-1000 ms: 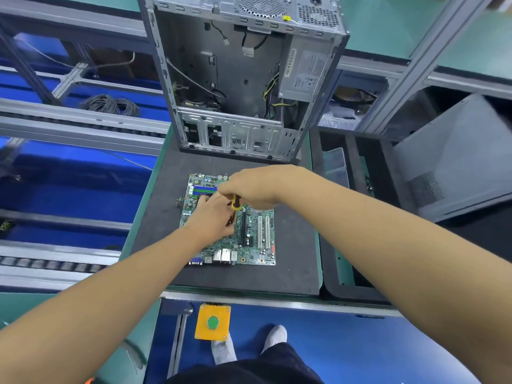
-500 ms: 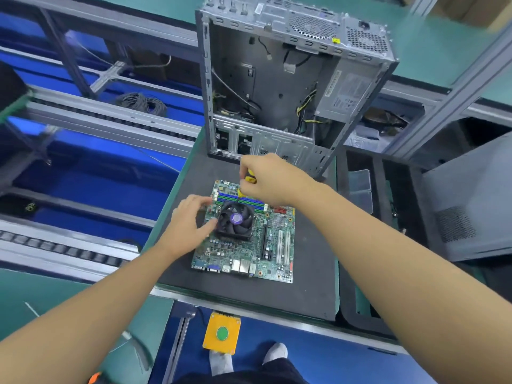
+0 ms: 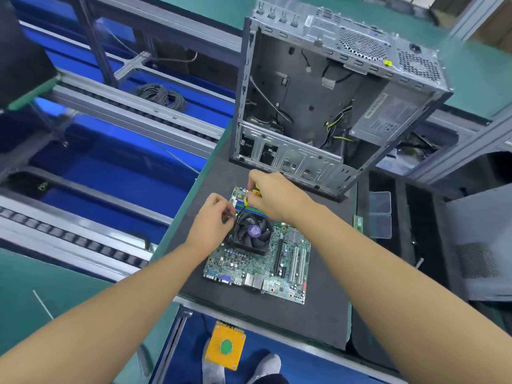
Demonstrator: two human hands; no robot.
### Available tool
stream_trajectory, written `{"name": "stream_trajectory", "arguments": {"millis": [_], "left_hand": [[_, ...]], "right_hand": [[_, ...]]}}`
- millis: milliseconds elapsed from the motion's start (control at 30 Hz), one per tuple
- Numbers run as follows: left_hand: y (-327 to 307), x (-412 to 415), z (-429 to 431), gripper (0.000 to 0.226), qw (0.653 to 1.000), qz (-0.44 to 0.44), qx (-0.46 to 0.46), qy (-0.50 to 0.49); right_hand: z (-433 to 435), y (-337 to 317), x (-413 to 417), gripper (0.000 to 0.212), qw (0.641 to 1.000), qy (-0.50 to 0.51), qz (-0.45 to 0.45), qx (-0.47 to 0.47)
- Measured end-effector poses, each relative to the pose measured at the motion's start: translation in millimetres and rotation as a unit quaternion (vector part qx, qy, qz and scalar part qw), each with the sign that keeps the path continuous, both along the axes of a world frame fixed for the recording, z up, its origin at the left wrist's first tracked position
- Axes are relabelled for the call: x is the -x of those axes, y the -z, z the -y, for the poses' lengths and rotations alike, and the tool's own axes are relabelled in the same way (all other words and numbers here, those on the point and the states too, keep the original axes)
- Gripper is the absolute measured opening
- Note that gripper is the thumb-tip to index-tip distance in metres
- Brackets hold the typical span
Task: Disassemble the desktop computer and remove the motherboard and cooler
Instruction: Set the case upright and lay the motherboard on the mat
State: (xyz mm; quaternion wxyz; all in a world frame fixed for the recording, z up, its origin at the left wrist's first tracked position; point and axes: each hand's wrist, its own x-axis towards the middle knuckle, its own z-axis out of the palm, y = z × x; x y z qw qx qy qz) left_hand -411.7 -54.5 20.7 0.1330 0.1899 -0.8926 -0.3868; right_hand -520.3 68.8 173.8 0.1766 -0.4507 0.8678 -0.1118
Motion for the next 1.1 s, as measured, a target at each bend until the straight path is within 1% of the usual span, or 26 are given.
{"name": "stream_trajectory", "arguments": {"millis": [100,233,367,500,667,767,867,967,1000,1067,1100], "left_hand": [[7.3,1.5,-0.6,0.011,1.0,0.001,0.009,-0.001],[11.2,-1.0,2.5,0.013,1.0,-0.022,-0.009,0.005],[10.3,-1.8,10.1,0.014,0.998,-0.021,-0.047,0.034],[12.8,0.0,13.1,0.009,0.998,0.0,-0.06,0.018],[15.0,3.7,9.8,0.004,0.996,0.029,-0.085,0.002],[15.4,2.6,11.1,0.002,0.995,0.023,-0.094,0.006],[12.7,1.6,10.3,0.005,0.996,0.009,-0.081,0.018],[9.9,0.3,5.9,0.005,0.999,-0.021,-0.037,0.03],[9.7,-0.3,5.1,0.004,0.999,-0.029,-0.023,0.034],[8.8,0.8,5.9,0.004,0.999,-0.03,-0.004,0.042],[8.8,2.4,6.5,0.008,0.999,-0.024,0.0,0.046]], "right_hand": [[2.6,-0.5,2.0,0.014,1.0,-0.011,-0.001,-0.012],[18.1,-4.3,-2.4,0.022,0.996,-0.031,-0.046,-0.068],[35.3,-10.7,-6.8,0.022,0.994,-0.036,-0.041,-0.094],[43.3,-13.3,-8.0,0.014,0.989,-0.093,-0.031,-0.114],[49.4,-21.5,3.3,0.012,0.975,-0.166,-0.035,-0.146],[48.8,-24.4,9.3,0.007,0.959,-0.231,-0.03,-0.16],[45.3,-30.8,19.4,0.004,0.947,-0.259,-0.034,-0.189],[41.5,-30.6,17.9,0.005,0.951,-0.238,-0.034,-0.193],[41.2,-27.9,13.0,0.008,0.956,-0.22,-0.033,-0.191],[42.1,-22.3,2.2,0.025,0.974,-0.149,-0.019,-0.171],[42.0,-21.2,-2.4,0.035,0.984,-0.095,0.001,-0.15]]}}
